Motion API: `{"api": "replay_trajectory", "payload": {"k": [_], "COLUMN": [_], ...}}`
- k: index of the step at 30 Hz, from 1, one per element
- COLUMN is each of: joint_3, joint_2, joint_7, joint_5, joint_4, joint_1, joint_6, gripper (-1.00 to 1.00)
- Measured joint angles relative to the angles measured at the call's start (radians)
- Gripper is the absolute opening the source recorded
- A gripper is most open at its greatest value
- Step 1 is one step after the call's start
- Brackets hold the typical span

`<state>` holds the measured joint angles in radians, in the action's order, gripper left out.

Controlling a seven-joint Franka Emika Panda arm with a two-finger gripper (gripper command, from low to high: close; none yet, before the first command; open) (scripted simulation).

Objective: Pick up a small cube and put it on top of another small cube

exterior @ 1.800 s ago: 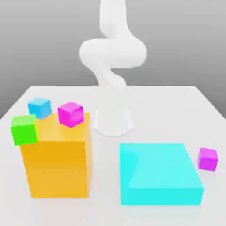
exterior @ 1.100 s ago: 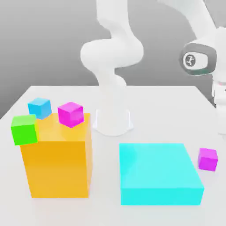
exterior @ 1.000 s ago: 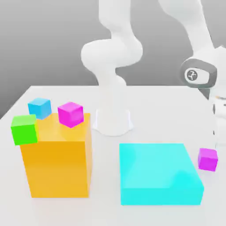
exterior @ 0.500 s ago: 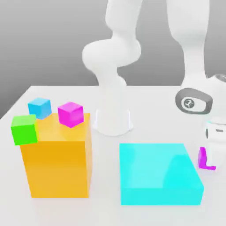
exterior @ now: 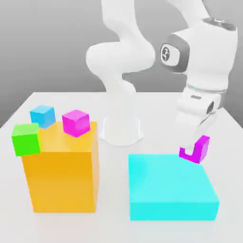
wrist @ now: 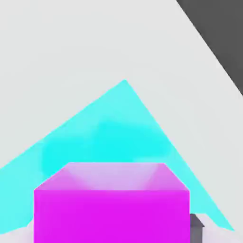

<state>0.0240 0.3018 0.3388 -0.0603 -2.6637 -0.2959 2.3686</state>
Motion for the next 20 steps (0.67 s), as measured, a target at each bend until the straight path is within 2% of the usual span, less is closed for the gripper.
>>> {"api": "replay_trajectory", "payload": {"k": [12,16,17,20], "joint_3": [-0.251,-0.283,-0.287,-0.287], "joint_2": [0.415,0.393,0.384,0.384], "joint_7": [-0.018,-0.02,-0.02,-0.02], "joint_5": [-0.101,-0.123,-0.126,-0.126], "joint_4": [0.003,-0.092,-0.111,-0.111], "joint_1": [0.37,0.404,0.407,0.407], "joint_6": [-0.416,-0.3,-0.272,-0.272], "gripper": [-1.0,-1.0,1.0,1.0]}}
